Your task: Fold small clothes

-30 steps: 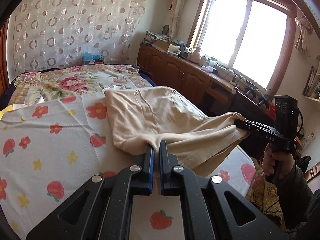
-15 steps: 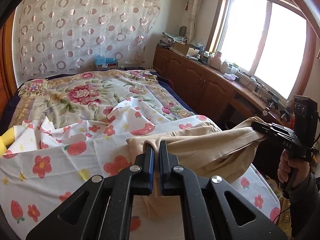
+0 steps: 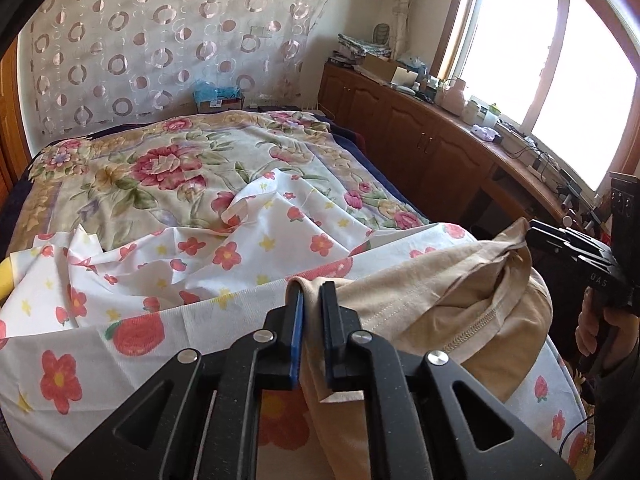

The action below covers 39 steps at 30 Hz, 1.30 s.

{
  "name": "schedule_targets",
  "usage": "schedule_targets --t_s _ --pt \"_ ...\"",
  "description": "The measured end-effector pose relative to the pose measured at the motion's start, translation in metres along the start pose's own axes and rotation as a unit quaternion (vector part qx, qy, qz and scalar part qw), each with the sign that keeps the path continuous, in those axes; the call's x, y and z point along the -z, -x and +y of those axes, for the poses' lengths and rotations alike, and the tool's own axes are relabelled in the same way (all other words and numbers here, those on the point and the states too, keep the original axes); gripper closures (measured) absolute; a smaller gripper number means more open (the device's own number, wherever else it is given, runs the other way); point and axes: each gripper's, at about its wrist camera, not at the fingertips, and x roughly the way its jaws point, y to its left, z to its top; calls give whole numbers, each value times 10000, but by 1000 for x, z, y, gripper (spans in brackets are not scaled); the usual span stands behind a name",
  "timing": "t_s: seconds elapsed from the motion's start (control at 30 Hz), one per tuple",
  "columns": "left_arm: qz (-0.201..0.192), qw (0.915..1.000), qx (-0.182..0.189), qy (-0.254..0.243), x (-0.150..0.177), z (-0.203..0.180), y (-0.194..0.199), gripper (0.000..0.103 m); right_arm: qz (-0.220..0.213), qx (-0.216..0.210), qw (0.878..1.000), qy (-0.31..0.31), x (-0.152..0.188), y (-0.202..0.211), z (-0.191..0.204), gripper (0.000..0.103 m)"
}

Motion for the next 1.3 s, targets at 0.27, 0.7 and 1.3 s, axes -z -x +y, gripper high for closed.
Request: schedule_targets --t_s 0.27,0.7,1.3 --pt "34 9993 125 -338 21 5 28 34 138 -75 9982 581 22 20 5 60" --pt "436 9987 79 -261 18 8 -13 34 381 -744 9958 380 -12 -17 -10 94" --pt "519 9986 30 -1 14 16 -29 34 331 54 9989 -324 -24 3 -29 48"
